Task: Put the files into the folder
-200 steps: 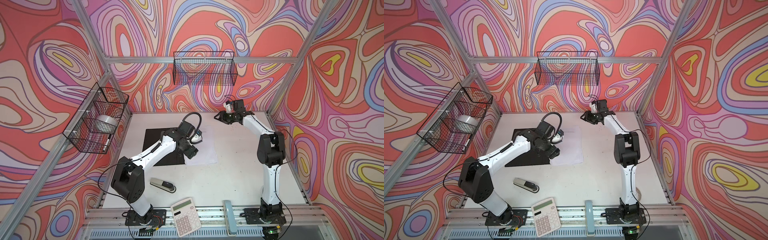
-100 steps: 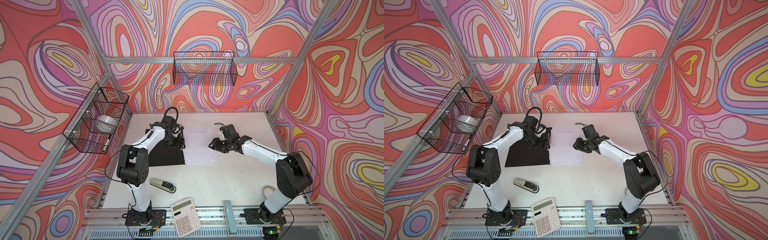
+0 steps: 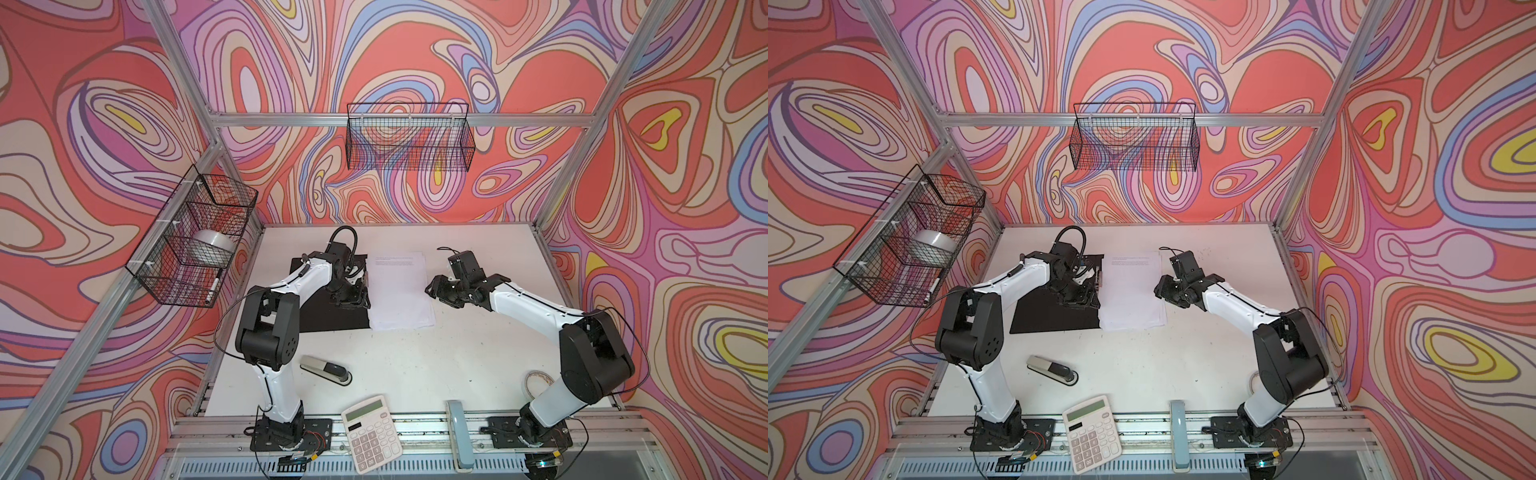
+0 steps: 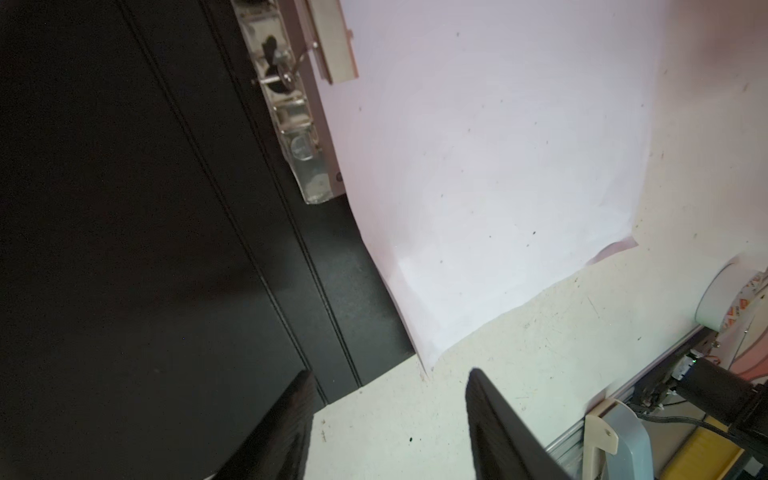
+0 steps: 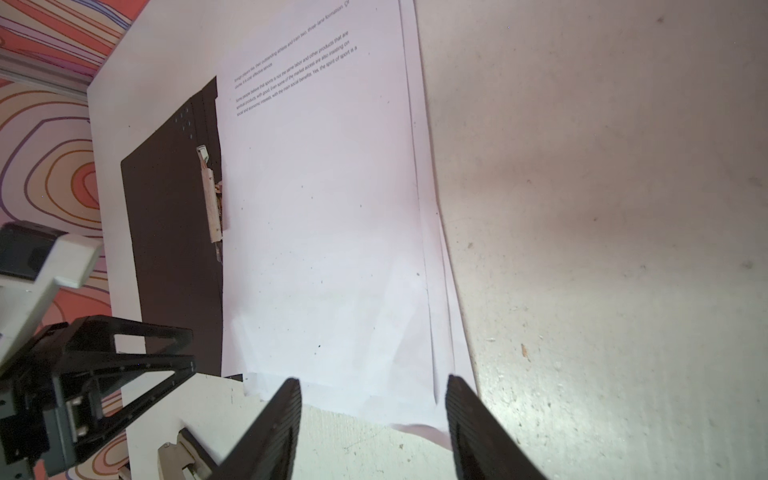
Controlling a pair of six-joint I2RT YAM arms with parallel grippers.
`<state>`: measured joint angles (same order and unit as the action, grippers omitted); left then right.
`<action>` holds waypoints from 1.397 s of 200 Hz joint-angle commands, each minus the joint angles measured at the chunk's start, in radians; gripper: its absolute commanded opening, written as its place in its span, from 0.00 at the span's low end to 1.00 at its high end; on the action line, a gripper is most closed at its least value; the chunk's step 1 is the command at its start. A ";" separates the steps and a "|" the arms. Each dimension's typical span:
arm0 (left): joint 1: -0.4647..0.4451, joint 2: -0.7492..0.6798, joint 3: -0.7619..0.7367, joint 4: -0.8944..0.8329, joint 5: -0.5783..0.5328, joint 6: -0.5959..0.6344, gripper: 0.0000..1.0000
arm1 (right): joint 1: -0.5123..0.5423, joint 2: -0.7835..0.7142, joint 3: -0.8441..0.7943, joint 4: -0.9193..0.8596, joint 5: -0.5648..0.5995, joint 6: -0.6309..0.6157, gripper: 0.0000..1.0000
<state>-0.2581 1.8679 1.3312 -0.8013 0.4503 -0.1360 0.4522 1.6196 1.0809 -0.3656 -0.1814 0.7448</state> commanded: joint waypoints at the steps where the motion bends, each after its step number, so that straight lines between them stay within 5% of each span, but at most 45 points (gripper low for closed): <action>1: -0.001 -0.023 -0.021 0.023 0.016 -0.016 0.56 | -0.004 -0.009 0.001 -0.013 0.028 0.011 0.59; 47: -0.001 0.024 0.158 -0.115 -0.074 0.079 0.69 | -0.036 0.026 0.033 -0.049 -0.072 -0.031 0.60; 178: -0.049 0.104 0.087 -0.090 -0.049 -0.076 0.62 | -0.117 0.332 0.237 -0.042 -0.103 -0.168 0.60; 250: -0.072 0.147 0.114 -0.127 -0.019 -0.071 0.45 | -0.127 0.341 0.230 0.061 -0.105 -0.141 0.59; 279: -0.075 0.140 0.092 -0.108 0.023 -0.073 0.26 | -0.127 0.361 0.236 0.069 -0.128 -0.142 0.59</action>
<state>-0.3279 2.0045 1.4269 -0.8883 0.4278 -0.2031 0.3283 1.9594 1.3117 -0.3283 -0.2974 0.6037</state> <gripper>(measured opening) 0.370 0.590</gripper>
